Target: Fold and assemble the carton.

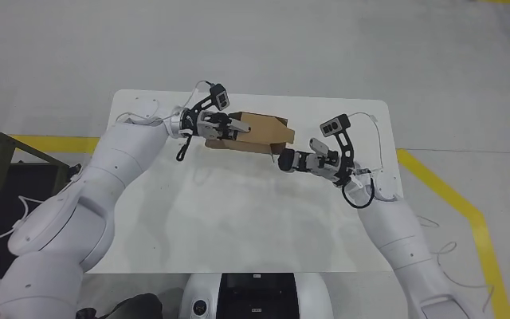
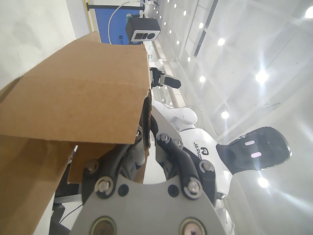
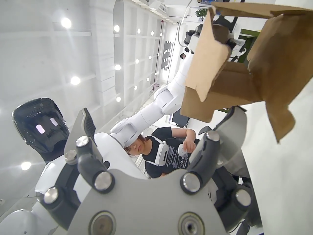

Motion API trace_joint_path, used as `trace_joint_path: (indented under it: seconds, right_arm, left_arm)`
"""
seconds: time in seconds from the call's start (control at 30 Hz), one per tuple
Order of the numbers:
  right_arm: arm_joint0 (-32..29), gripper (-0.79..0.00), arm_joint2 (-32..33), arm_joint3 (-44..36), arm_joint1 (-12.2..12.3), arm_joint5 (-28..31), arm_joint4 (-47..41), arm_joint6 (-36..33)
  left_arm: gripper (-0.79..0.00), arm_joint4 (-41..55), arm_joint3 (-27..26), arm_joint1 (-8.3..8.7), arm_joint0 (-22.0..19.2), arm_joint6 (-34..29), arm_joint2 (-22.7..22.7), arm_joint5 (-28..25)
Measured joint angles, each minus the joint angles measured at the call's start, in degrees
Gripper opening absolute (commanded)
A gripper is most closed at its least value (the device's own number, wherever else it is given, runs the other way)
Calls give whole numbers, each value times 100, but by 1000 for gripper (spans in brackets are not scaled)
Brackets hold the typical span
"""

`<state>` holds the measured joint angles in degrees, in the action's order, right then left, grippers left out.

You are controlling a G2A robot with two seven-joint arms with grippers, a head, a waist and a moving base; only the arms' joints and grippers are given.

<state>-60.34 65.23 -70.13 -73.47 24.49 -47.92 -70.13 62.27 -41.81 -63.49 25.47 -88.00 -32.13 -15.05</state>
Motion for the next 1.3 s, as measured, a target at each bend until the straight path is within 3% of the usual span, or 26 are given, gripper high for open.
trace_joint_path:
  seconds: [0.37, 1.07, 1.3]
  right_arm:
    - [143, 0, 44, 152, -51, 183, -329, -139]
    - [345, 0, -346, 51, -152, -18, 287, 164]
    - [119, 0, 3, -273, -80, 200, 221, 128]
  left_arm:
    - [-785, -345, -150, 133, 30, 0, 394, 74]
    - [-785, -546, -266, -103, -218, 0, 934, -102]
    - [-785, -238, -67, -67, -220, 0, 880, -124]
